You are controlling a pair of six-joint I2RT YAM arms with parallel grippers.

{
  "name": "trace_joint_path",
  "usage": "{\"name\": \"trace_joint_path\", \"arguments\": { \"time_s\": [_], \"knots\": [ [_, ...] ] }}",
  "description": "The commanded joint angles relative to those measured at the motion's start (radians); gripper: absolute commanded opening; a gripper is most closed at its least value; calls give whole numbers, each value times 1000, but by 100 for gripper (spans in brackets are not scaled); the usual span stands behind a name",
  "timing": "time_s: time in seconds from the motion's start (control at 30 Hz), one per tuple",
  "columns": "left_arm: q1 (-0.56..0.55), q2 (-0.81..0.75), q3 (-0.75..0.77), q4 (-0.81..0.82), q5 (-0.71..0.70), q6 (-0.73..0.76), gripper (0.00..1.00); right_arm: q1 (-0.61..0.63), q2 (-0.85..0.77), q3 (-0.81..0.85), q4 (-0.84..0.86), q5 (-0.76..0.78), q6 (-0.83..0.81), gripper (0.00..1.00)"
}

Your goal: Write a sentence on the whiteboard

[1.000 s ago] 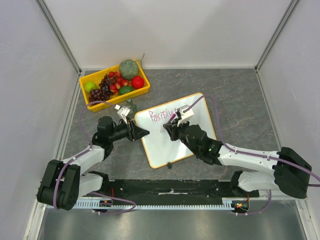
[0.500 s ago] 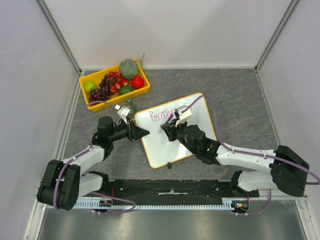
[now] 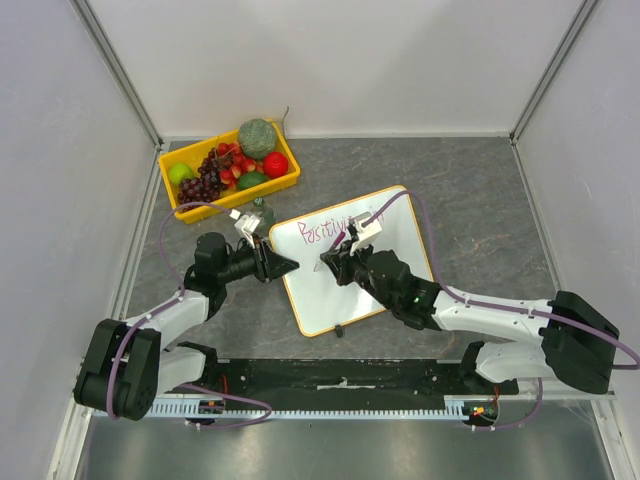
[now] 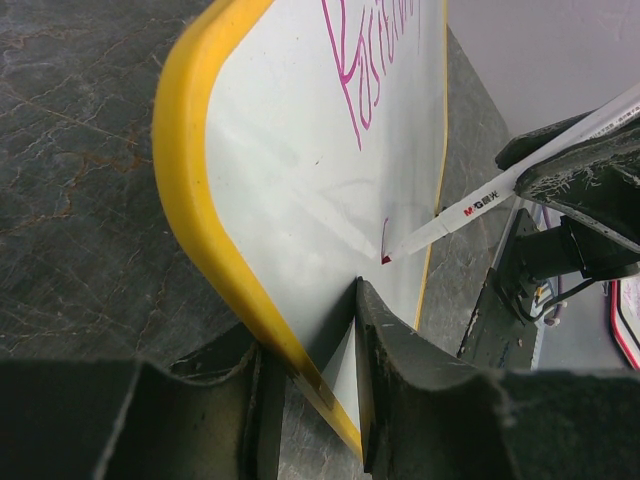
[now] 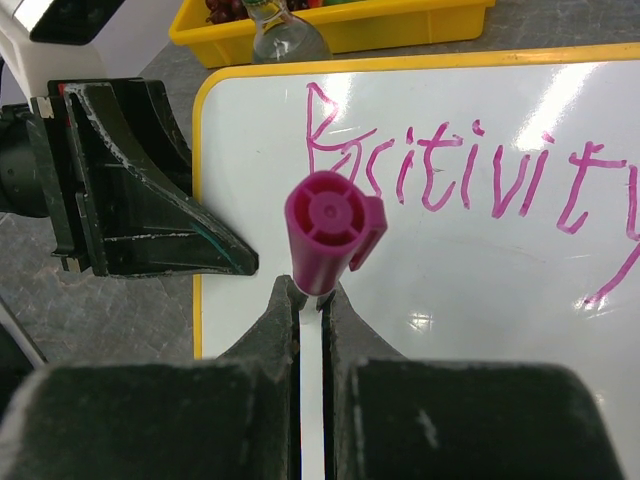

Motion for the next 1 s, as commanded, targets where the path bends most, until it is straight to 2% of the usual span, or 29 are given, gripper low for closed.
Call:
{"name": "trace_joint_path", "arguments": {
  "time_s": [0.0, 0.53, 0.97],
  "knots": [
    [-13, 16, 5, -21, -11, 75, 2, 3, -32, -14, -27, 35, 0, 0],
    [-13, 13, 3, -21, -11, 72, 2, -2, -22, 53, -39, 119, -26, 0],
    [-13, 14, 3, -21, -11, 74, 2, -10, -14, 65, -64, 98, -37, 0]
  ]
}}
